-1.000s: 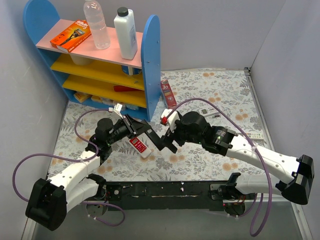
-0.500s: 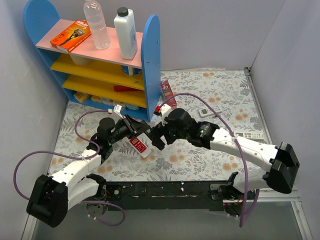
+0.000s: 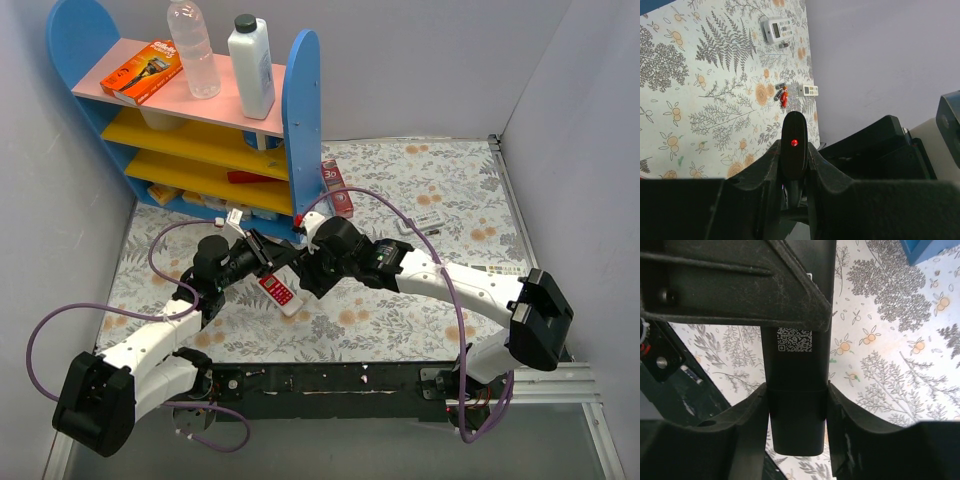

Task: Load the batteries into the remote control
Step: Place the remote control at the center of the board.

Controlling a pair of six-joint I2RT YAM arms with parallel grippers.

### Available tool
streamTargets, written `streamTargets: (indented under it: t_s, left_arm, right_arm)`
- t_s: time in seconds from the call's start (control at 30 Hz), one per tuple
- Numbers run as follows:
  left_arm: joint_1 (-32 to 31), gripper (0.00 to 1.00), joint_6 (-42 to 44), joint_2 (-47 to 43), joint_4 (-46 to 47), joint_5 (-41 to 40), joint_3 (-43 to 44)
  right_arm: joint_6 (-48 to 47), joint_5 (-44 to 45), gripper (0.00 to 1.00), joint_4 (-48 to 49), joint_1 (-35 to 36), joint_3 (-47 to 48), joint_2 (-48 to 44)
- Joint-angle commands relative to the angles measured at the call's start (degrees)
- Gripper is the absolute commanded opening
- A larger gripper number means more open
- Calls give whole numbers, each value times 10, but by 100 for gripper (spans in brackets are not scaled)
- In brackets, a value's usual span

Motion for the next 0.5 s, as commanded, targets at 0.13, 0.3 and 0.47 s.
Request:
streamTargets:
  t_s: [0.13,0.3,0.47]
  left_arm:
    - [-3,26,27,-20,0,-5,10]
    - [-4,75,75,-41,-54,-46,36]
    - [-3,98,135,-88,-153,-130,67]
  right_arm:
    - [-20,-17,17,-15,4,24,-12]
    - [-13,21,13,-57,-5,2,-24]
    - [29,57,11,-90,-34,-49,-61]
